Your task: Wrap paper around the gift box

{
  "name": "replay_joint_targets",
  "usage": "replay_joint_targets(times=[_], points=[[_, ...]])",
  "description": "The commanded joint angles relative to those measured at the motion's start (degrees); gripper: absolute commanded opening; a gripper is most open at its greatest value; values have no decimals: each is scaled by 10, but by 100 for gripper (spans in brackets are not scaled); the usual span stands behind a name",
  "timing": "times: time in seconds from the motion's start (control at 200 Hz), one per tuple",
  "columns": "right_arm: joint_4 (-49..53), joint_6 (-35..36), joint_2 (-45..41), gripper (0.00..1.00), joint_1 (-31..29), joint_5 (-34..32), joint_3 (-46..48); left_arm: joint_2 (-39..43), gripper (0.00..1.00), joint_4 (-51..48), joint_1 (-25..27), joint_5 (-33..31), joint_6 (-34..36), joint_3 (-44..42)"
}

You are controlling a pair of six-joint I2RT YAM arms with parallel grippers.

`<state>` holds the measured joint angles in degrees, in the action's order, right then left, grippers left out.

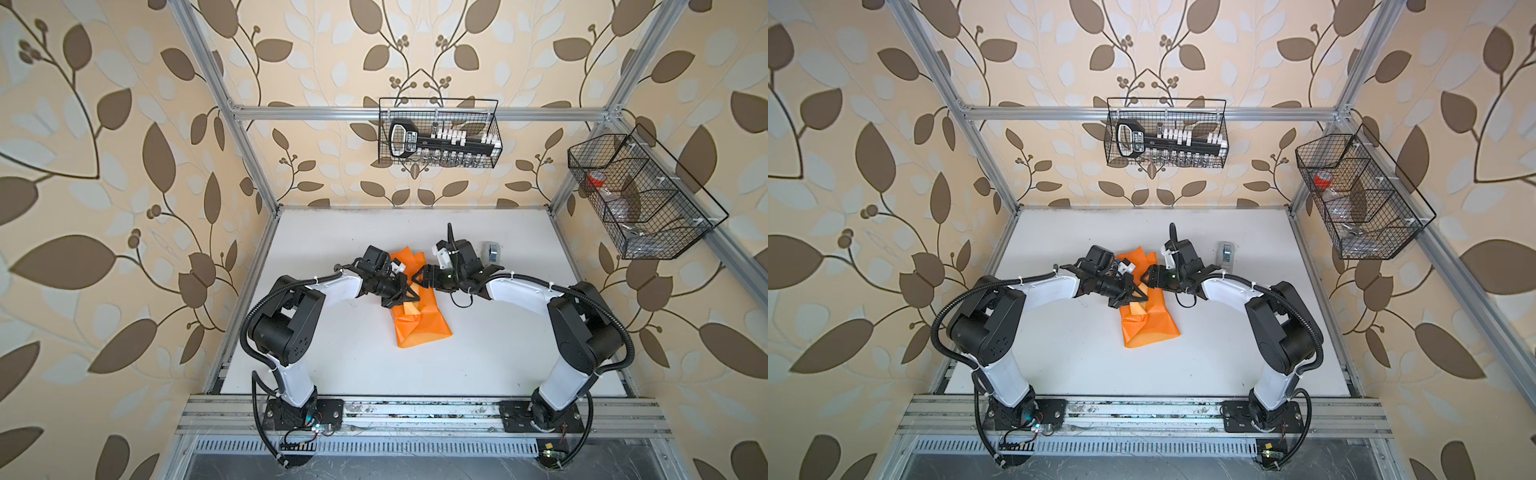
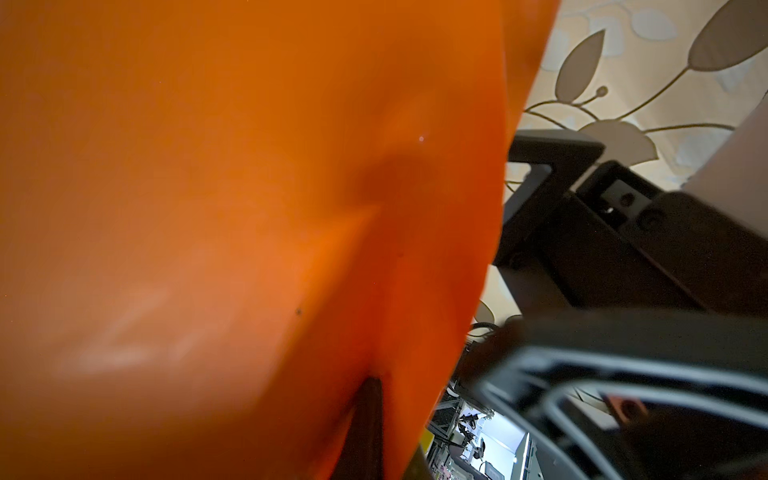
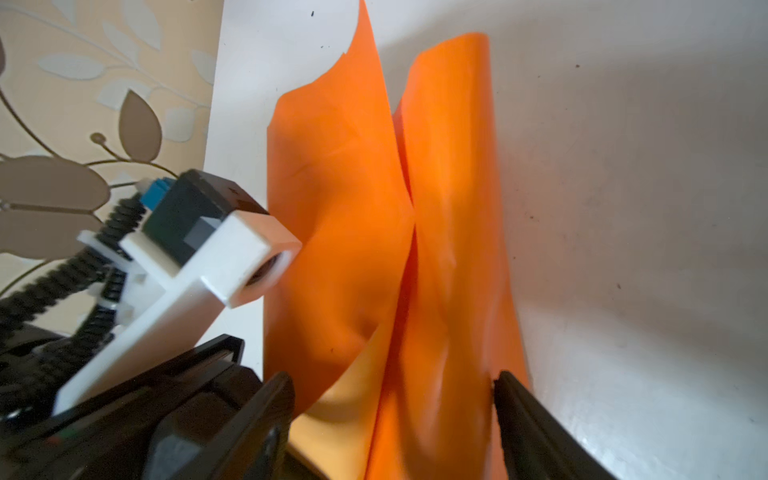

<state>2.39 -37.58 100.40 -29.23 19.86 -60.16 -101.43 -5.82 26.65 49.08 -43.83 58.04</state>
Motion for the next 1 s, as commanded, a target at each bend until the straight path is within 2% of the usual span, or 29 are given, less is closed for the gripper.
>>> replay_joint_targets(times=[0.0, 0.1, 0.16, 0.225, 0.315, 0.44, 0.565, 0.685, 0.805, 0.995], points=[[11, -4, 13, 73, -3, -10, -8, -19, 7, -31, 13, -23, 3, -1], [12, -4, 16, 70, -5, -10, -7, -10, 18, -33, 14, -20, 2, 2], [10, -6, 15, 69, -5, -10, -6, 2, 39, -41, 14, -20, 4, 7], [9, -6, 14, 68, -5, -10, -4, 21, 56, -55, 14, -19, 7, 13], [8, -4, 14, 65, -5, -10, -1, 63, 67, -82, 14, -25, 12, 21], [4, -4, 12, 63, -4, -7, 7, 145, 74, -158, 12, -71, 28, 30], [-1, -5, 14, 60, -4, -2, 12, 230, 80, -241, 1, -158, 38, 24], [-5, -6, 13, 59, -5, 0, 15, 273, 86, -309, -9, -262, 53, 6], [-7, -7, 10, 58, -5, 1, 19, 253, 87, -290, -18, -275, 57, -39], [-14, -14, 5, 56, -8, 3, 27, 174, 84, -225, -20, -262, 50, -51]])
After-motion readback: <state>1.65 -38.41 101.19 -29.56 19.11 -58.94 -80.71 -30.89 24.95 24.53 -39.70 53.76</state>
